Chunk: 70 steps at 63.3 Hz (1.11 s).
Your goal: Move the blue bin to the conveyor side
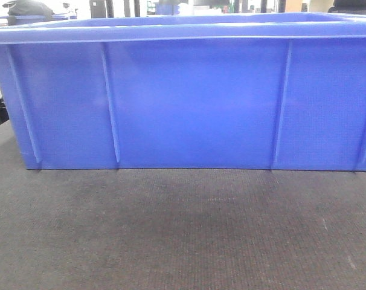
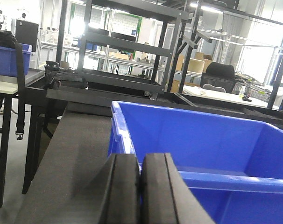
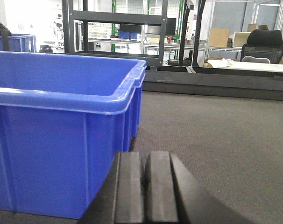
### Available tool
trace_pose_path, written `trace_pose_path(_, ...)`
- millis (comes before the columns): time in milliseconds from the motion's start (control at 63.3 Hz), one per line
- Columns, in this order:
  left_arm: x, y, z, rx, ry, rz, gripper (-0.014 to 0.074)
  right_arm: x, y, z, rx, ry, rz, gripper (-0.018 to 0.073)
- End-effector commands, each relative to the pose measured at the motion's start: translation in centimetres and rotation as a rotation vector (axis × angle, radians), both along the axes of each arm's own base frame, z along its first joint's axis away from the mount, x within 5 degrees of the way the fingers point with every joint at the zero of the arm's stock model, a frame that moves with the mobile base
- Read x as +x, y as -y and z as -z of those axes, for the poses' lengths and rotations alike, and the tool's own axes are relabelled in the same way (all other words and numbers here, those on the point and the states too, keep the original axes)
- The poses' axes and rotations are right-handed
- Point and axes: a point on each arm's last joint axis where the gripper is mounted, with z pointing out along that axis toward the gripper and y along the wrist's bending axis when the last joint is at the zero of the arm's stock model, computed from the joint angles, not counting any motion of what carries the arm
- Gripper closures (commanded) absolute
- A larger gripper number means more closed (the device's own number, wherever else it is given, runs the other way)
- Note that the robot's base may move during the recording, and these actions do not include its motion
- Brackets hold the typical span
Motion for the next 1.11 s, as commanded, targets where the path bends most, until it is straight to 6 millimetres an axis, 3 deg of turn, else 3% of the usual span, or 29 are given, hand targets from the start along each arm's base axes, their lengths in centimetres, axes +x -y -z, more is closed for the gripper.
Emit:
trace_pose_path(0, -0.1, 0.0, -0.1, -0.013, 0.016, 0.006, 0.0605, 0.0, 0.0, -0.1, -0.013, 0.019, -0.001, 0.0647)
trace_pose_path(727, -0.1, 0.0, -0.1, -0.013, 0.016, 0.006, 0.0605, 0.0, 0.0, -0.1, -0.013, 0.019, -0.001, 0.0647)
trace_pose_path(838, -0.6, -0.2, 0.0, 0.065, 0.055, -0.021, 0.0605, 0.0, 0.0, -0.1, -0.013, 0.019, -0.001, 0.0647)
trace_pose_path(964, -1.3, -0.5, 1.3, 0.233, 0.091, -0.103, 0.0605, 0.0, 0.0, -0.1, -0.013, 0.019, -0.001, 0.0647)
trace_pose_path(1090, -1.4, -0.9, 3.4, 0.237, 0.041, -0.182, 0.0605, 0.0, 0.0, -0.1, -0.013, 0.019, -0.001, 0.0647)
